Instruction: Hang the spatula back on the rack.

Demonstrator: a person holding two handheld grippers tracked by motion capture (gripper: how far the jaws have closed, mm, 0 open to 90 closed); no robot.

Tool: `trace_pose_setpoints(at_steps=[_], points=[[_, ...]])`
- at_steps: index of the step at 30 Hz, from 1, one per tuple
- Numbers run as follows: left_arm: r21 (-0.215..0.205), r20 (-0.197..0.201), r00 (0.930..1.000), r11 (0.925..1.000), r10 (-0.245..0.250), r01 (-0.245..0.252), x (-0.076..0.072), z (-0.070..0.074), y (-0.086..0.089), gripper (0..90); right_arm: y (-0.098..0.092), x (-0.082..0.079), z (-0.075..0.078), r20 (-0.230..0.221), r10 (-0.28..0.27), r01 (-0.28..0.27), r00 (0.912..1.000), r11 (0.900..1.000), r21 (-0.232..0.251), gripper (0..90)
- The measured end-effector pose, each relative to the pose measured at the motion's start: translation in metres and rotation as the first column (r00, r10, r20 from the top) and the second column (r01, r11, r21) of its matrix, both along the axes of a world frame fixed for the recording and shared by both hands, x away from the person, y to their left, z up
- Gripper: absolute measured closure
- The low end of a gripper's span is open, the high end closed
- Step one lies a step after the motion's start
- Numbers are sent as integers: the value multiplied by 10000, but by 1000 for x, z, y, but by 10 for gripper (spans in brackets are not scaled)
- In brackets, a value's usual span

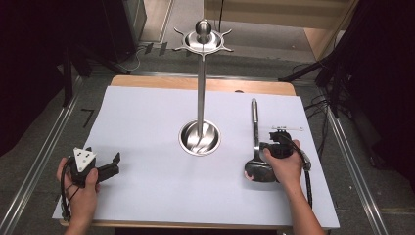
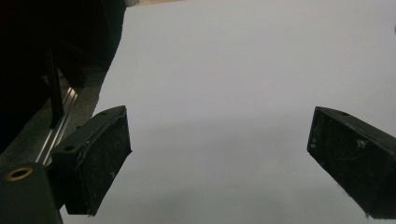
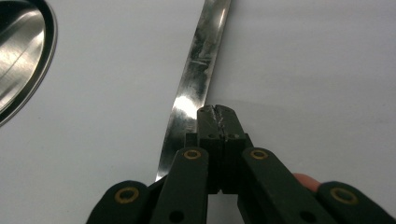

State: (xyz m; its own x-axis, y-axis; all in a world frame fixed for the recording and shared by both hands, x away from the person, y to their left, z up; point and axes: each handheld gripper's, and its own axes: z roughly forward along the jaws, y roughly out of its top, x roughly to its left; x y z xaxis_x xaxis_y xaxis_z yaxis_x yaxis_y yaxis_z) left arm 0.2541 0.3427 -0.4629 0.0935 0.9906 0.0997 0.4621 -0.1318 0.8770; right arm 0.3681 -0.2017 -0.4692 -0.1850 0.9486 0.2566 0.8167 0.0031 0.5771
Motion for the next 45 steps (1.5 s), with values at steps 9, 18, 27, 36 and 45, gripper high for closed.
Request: trace_pose_setpoints(at_steps=[9, 18, 27, 36, 45], points=[[5, 0, 10000, 10000, -3, 3, 0, 0, 0, 66, 4, 0, 1, -164, 249, -245, 9996, 9995, 205, 900], [7, -1, 10000, 10000, -18, 18, 0, 0, 0, 66, 6, 8, 16, 138, -187, 181, 9997, 9990, 415, 729], [11, -6, 10000, 10000, -32, 32, 0, 0, 0, 66, 20, 18, 21, -459, -255, 248, 9986, 9996, -149, 664], [3, 24, 10000, 10000, -34, 33, 0, 0, 0, 66, 33, 29, 22, -1252, -314, 210, 9916, 9963, -837, 655], [24, 13, 10000, 10000, -46, 46, 0, 0, 0, 66, 38, 34, 21, -1748, -725, 522, 9819, 9916, -1179, 709]])
